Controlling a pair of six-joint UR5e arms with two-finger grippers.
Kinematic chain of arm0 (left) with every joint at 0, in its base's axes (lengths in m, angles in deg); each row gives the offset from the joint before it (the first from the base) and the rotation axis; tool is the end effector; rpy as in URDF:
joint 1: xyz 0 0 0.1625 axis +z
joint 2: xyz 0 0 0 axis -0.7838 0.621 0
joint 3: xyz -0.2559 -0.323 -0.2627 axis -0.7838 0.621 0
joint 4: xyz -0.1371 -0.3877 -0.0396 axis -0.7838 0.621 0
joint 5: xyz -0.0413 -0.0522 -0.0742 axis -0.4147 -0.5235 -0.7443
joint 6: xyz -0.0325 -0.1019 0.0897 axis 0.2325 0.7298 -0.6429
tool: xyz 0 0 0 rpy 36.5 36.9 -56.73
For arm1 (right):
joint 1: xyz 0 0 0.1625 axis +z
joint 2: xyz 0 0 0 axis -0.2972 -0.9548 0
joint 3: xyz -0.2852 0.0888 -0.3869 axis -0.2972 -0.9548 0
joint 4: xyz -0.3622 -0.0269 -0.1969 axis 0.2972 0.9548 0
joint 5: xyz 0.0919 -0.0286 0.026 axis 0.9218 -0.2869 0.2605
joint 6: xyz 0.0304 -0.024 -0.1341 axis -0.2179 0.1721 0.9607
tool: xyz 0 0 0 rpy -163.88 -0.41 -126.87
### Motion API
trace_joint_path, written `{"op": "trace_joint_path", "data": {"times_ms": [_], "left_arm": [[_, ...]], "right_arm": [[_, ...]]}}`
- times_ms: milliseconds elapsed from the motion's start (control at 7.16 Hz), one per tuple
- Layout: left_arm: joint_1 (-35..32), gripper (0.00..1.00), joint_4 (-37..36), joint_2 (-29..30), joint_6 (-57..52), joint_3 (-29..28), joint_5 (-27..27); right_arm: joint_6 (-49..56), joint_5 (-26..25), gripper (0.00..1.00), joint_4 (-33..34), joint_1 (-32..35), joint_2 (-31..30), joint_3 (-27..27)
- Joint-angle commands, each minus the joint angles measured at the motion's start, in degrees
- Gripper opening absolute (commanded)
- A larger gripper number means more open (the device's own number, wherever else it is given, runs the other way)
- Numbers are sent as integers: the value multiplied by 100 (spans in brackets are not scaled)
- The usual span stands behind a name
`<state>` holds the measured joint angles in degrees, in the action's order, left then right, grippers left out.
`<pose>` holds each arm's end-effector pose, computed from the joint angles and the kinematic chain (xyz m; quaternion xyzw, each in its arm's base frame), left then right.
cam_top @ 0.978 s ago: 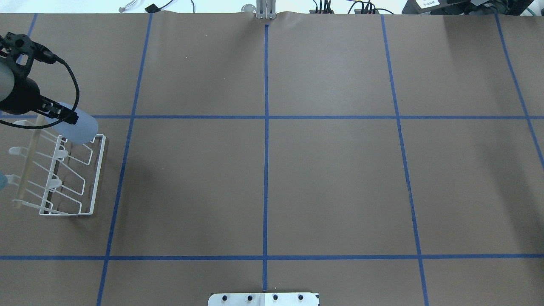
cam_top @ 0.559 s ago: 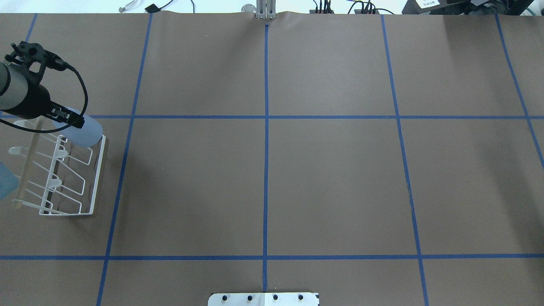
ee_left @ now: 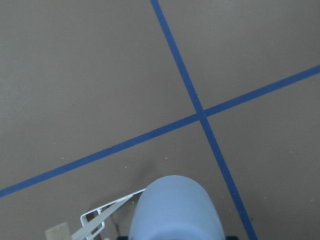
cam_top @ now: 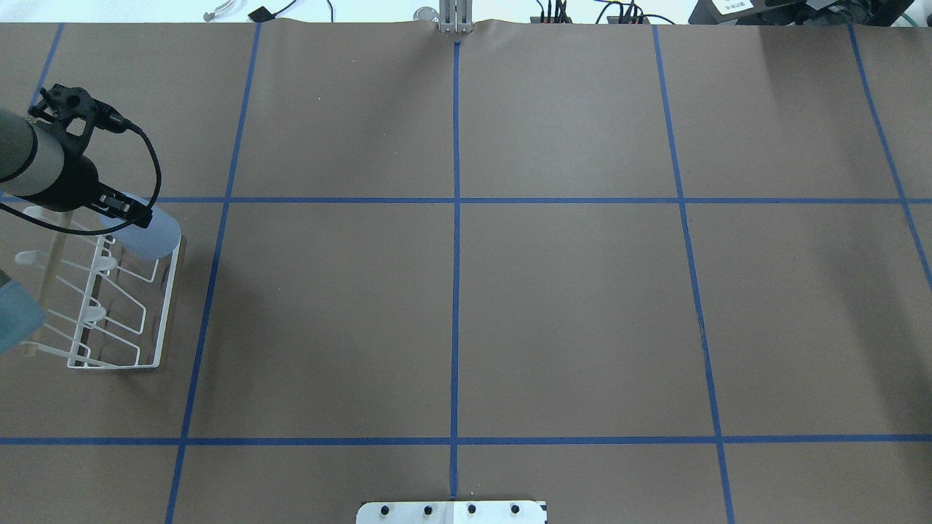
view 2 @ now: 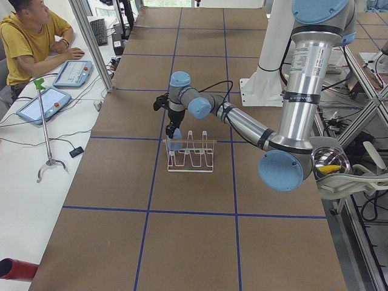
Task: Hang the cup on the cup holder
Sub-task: 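Lower the cup onto a rack peg and open the left gripper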
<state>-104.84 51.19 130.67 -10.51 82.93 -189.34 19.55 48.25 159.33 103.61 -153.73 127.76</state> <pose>0.2822 -0.5017 0.5058 0.1508 0.3378 0.1434 0.9179 0.0126 -0.4107 0.6969 0.0705 -0.3633 -0.0671 0.9266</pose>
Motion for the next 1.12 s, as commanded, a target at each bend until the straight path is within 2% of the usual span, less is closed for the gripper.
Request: {"op": "trace_joint_path", "data": {"times_ms": [0, 279, 419, 559, 699, 838, 978], "left_arm": [[6, 98, 217, 11, -1, -57, -8], [-151, 98, 104, 82, -45, -4, -60], [-483, 98, -149, 125, -480, -13, -321], [-1017, 98, -656, 274, -1207, -22, -646], [-1431, 98, -1018, 284, -1936, -48, -728], [-1836, 98, -1065, 223, -2474, -187, -746], [-2362, 98, -1040, 188, -3045, -606, -1164]], "right_arm": [[-9, 26, 100, 27, 8, 6, -19], [-17, 9, 100, 45, 8, 15, -54], [-61, 35, 100, 45, 16, 15, -55], [-79, 9, 100, 45, 34, 7, -55], [-79, 9, 100, 53, 95, -11, -63], [-88, 26, 100, 62, 174, -29, -72], [-88, 44, 100, 71, 262, -37, -72]]}}
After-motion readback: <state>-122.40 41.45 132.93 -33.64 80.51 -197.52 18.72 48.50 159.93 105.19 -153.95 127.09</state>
